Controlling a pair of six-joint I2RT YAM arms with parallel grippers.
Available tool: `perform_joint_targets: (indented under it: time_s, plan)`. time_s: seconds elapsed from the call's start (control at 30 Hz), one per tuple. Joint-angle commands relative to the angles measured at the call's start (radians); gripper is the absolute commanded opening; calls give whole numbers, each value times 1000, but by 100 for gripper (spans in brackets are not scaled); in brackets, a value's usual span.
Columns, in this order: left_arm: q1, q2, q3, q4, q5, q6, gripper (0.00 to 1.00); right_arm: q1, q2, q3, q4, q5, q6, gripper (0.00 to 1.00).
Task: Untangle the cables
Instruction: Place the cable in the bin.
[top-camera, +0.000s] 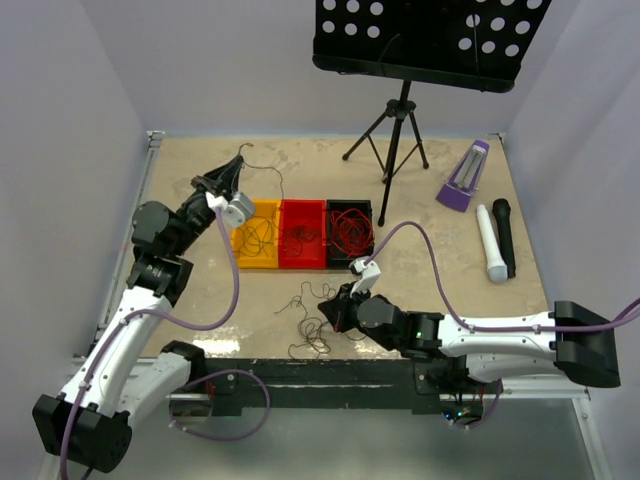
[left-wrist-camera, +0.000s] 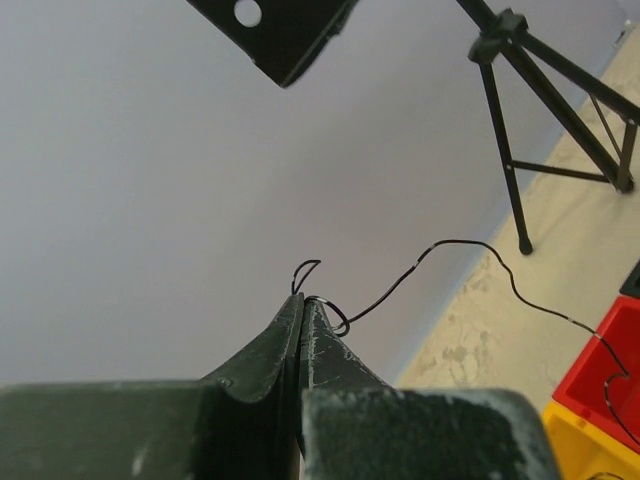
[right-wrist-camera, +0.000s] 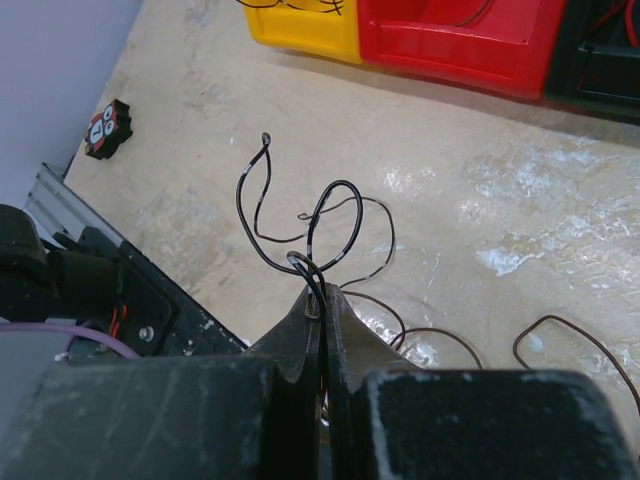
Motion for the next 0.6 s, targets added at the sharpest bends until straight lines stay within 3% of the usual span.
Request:
perform_joint_targets:
  time_s: [0.0,0.2,0.4,0.57]
  plan:
    - [3,-13,-54,72,-14,53,0,-4,-21,14,-9,-4,18,0]
    - [3,-10,14,104,-48,-18,0,-4,-24,-2,0,-9,27,0]
    - [2,1,146,136,22,-152,0,-4,3,1,20,-13,28,0]
    - [2,-13,169,116,-13,-135,0,-2,3,-5,31,-16,30,0]
